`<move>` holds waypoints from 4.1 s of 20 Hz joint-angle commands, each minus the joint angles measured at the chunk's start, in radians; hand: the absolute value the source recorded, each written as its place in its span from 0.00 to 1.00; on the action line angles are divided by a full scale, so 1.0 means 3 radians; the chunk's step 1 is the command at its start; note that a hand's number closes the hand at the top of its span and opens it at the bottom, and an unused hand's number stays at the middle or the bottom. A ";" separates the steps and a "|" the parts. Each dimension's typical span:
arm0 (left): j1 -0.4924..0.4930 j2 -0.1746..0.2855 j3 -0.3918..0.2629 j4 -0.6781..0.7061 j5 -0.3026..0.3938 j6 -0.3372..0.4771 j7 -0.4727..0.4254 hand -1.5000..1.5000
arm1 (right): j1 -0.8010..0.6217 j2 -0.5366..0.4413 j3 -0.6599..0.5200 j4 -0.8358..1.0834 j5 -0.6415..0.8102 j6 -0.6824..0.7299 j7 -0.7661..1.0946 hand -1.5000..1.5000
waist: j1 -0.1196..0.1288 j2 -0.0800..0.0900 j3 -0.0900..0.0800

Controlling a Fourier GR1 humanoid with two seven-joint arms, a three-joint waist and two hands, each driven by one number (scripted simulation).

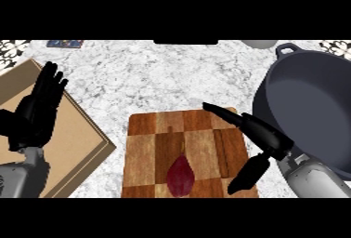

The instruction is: Pick the pear from the cutting board and place it in the pot

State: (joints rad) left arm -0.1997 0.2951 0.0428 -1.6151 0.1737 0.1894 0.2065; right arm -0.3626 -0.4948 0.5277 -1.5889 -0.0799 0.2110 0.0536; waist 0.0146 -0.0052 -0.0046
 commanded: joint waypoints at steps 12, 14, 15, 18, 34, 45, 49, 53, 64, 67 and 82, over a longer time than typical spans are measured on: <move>-0.0067 -0.0112 0.0199 0.0140 -0.0107 -0.0118 -0.0052 0.50 | 0.0199 0.0697 0.0093 -0.0111 0.0664 0.0470 0.0721 0.00 | -0.0048 0.0017 0.0015; 0.0123 -0.0106 0.0127 -0.0180 -0.0107 -0.0151 0.0067 0.50 | 0.0126 0.0880 0.0206 -0.0056 0.0872 0.0325 0.0940 0.00 | -0.0034 0.0014 0.0015; 0.0011 -0.0115 0.0099 -0.0115 -0.0185 -0.0111 0.0120 0.50 | 0.0165 0.0831 0.0150 -0.0202 0.0833 0.0428 0.1106 0.00 | -0.0045 0.0014 0.0015; -0.0320 -0.0156 0.0202 0.0309 -0.0203 -0.0096 -0.0031 0.50 | 0.0250 0.0862 0.0104 -0.0062 0.1013 0.0449 0.0993 0.00 | -0.0059 0.0018 0.0015; -0.0039 -0.0222 0.0293 -0.0113 -0.0267 -0.0244 0.0168 0.50 | 0.0131 0.1637 -0.0139 0.0820 0.1798 0.0479 0.0642 0.00 | -0.0037 0.0017 0.0016; -0.0204 -0.0328 0.0267 0.0181 -0.0366 -0.0240 -0.0013 0.50 | 0.0131 0.1642 0.0067 0.1491 0.2319 0.0025 -0.0438 1.00 | -0.0038 0.0024 0.0016; -0.0123 -0.0392 0.0237 0.0026 -0.0424 -0.0168 0.0087 0.50 | 0.0261 0.1485 -0.0129 0.1132 0.2298 0.0400 -0.0422 1.00 | -0.0047 0.0018 0.0015; -0.0109 -0.0340 0.0266 -0.0037 -0.0428 -0.0144 0.0197 0.50 | 0.0935 0.1245 0.0649 -0.0003 0.2883 0.0371 0.0434 1.00 | -0.0154 -0.0014 0.0011; -0.0018 -0.0288 0.0396 0.0017 -0.0333 -0.0265 -0.0003 0.50 | 0.2167 0.0652 0.1516 -0.1901 0.3718 0.0150 0.1396 1.00 | -0.0104 0.0008 0.0013; 0.0095 -0.0337 0.0276 -0.0150 -0.0366 -0.0264 0.0109 0.50 | 0.2195 0.0696 0.1258 -0.2163 0.3719 -0.0289 0.1290 1.00 | -0.0133 -0.0005 0.0017; 0.0019 -0.0360 0.0314 -0.0082 -0.0373 -0.0220 0.0116 0.50 | 0.2199 0.0718 0.0165 -0.3557 0.3766 -0.0659 0.1646 1.00 | -0.0106 0.0014 0.0017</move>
State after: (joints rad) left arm -0.1899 0.2024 0.1493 -1.6483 0.0738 0.1118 0.2423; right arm 0.2600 -0.2311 0.6810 -2.3849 1.1479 -0.0490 0.5109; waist -0.0192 -0.0036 0.0001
